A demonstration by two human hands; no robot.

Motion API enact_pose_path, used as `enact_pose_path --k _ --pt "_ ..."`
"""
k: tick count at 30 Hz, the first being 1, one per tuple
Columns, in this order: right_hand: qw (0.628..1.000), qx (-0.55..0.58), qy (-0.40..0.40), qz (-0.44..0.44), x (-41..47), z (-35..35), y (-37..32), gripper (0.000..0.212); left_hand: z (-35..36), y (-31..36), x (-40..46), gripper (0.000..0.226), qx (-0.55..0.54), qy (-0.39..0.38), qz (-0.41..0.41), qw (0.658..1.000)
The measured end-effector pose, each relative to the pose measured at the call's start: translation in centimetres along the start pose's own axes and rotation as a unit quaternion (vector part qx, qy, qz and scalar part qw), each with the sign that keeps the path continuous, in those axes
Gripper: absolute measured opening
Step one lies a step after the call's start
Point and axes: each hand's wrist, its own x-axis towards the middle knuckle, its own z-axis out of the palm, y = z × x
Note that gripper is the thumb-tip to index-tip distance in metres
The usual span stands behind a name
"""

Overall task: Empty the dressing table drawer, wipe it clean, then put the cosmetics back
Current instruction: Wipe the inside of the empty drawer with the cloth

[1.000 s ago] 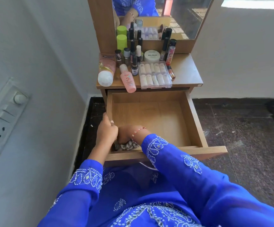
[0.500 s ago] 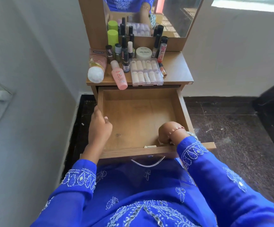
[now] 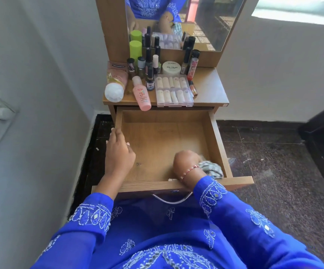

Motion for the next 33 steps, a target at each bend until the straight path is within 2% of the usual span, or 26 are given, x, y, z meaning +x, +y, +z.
enact_pose_path --k 2,4,7,10,12,14,18,21,23,25,27,33 --pt "0.999 -0.004 -0.034 0.040 0.5 -0.7 1.4 0.033 0.2 -0.1 0.1 0.055 0.025 0.008 0.028 0.999" --pt "0.999 0.012 -0.031 0.040 1.1 -1.3 2.6 0.034 0.4 -0.1 0.2 0.055 0.039 0.015 0.051 0.998" --pt "0.991 0.090 0.085 0.047 2.7 -1.9 3.5 0.030 0.7 0.0 0.2 0.056 0.032 0.004 0.056 0.998" --pt "0.968 0.106 0.226 0.010 5.4 -2.2 4.0 0.033 0.7 -0.2 0.1 0.056 0.016 0.009 0.047 0.999" --pt "0.964 0.089 0.251 -0.020 7.3 -2.1 4.2 0.031 0.6 -0.2 0.1 0.056 0.009 0.008 0.046 0.999" --pt "0.967 0.064 0.246 -0.024 8.6 -1.7 4.4 0.028 0.6 -0.2 0.1 0.056 0.000 0.007 0.041 0.999" --pt "0.977 0.065 0.205 -0.008 7.4 -1.9 4.4 0.038 0.5 -0.3 0.3 0.056 -0.002 0.004 0.038 0.999" --pt "0.991 0.082 0.103 0.028 5.4 -1.5 3.7 0.038 0.5 -0.4 0.2 0.056 -0.016 0.001 0.034 0.999" --pt "0.997 0.058 0.018 0.038 4.0 -0.6 3.2 0.042 0.5 -0.4 0.1 0.056 -0.012 0.000 0.036 0.999" --pt "0.999 0.018 -0.034 0.022 3.0 -0.2 3.2 0.042 0.6 -0.4 0.1 0.056 -0.007 0.000 0.039 0.999" --pt "0.999 0.010 -0.034 0.008 2.7 -0.5 3.7 0.034 0.6 -0.4 0.0 0.056 -0.006 -0.001 0.039 0.999" --pt "0.995 0.059 0.079 -0.018 3.1 -0.4 4.6 0.032 0.4 -0.4 -0.1 0.056 -0.016 -0.008 0.031 0.999"
